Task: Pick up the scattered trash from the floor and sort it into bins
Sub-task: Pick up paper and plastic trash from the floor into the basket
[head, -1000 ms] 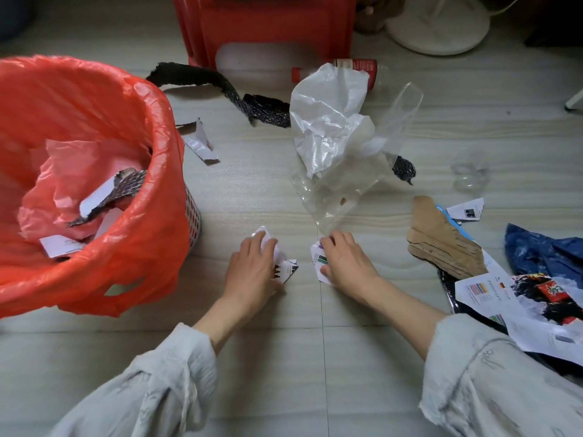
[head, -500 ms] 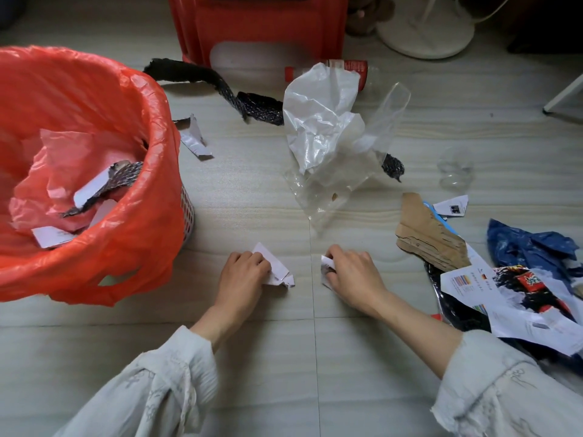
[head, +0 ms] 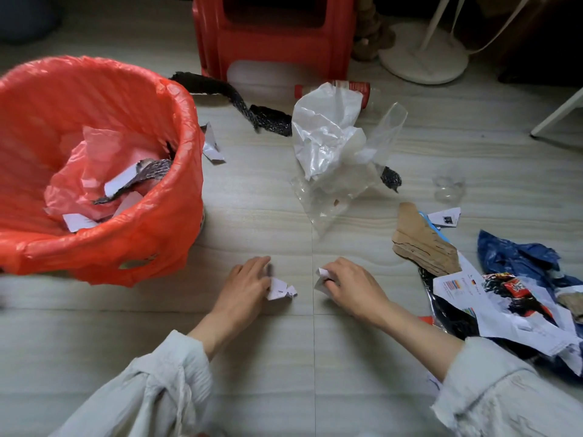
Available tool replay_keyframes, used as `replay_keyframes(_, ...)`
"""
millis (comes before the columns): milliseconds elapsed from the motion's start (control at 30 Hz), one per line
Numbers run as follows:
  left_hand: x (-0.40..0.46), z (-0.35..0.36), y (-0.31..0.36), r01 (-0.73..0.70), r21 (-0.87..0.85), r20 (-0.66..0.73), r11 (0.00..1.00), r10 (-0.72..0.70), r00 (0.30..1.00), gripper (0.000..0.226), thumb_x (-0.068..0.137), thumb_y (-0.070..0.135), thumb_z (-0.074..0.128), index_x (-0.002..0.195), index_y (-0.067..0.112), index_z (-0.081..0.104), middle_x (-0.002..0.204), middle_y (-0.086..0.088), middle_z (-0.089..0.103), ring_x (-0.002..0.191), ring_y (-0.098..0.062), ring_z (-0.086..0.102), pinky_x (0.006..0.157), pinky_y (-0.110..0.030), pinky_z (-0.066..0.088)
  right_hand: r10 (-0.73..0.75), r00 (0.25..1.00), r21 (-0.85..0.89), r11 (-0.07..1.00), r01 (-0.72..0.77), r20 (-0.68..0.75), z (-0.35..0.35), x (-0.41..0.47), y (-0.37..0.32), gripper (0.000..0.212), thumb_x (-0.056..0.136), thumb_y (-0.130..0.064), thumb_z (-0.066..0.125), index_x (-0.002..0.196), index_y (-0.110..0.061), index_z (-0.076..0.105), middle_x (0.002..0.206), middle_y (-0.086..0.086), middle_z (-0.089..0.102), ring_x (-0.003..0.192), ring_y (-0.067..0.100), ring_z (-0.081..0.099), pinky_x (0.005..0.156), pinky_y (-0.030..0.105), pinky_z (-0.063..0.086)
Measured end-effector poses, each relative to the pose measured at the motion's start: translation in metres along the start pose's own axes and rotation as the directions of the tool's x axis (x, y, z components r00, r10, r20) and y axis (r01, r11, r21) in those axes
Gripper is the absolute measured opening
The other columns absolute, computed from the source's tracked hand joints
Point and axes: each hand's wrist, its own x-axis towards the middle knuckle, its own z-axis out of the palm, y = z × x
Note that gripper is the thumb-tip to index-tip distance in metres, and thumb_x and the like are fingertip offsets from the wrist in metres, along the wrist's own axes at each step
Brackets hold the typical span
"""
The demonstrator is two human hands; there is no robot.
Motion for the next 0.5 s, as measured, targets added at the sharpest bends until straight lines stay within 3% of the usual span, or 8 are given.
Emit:
replay_keyframes(67,0.0,0.004,-0.003,-0.03,-0.026,0.03,0.999,0.031,0.999,0.019,0.046,0.006,0.06,0.062,0.017,0.06,0.1,-0.007,0.066,0.088,-0.023,0.066,0.067,-0.023,0.047,0.016,1.0,0.019,1.0,-0.016,-0.002,-0.001,-0.001,0.001,0.024,0.09,-0.016,0.044,0.108,-0.014,0.06,0.11,0.006,0.056,0.104,0.028,0.053,0.081,0.033,0.039)
replay_keyframes(267,-0.006,0.0,0.003,-0.04,-0.07,0.062,0.997,0.044,0.997,0.029,0.042,0.003,0.063,0.064,0.019,0.053,0.068,0.002,0.057,0.061,-0.021,0.059,0.063,-0.026,0.025,0.066,0.997,0.075,0.995,-0.062,-0.05,-0.007,-0.004,0.006,0.021,0.088,-0.015,0.048,0.106,-0.013,0.06,0.108,0.007,0.061,0.104,0.029,0.054,0.08,0.034,0.041)
replay_keyframes(433,0.001,-0.02,0.006,0.026,-0.217,-0.061,0.976,-0.04,0.997,0.028,0.06,-0.006,0.06,0.077,0.015,0.053,0.068,-0.003,0.057,0.063,-0.028,0.056,0.06,-0.028,0.022,0.141,0.978,0.24,0.966,-0.101,-0.156,-0.022,-0.002,-0.004,0.025,0.086,-0.024,0.06,0.108,-0.014,0.055,0.106,0.005,0.065,0.102,0.026,0.057,0.081,0.034,0.043)
replay_keyframes(500,0.01,-0.038,0.01,0.064,-0.292,-0.151,0.954,-0.112,0.982,0.027,0.074,-0.007,0.059,0.094,0.011,0.057,0.079,-0.008,0.061,0.071,-0.032,0.057,0.061,-0.03,0.031,0.148,0.966,0.337,0.939,-0.071,-0.21,-0.032,0.0,-0.013,0.019,0.084,-0.022,0.063,0.1,-0.014,0.058,0.098,0.004,0.067,0.097,0.023,0.058,0.077,0.033,0.042)
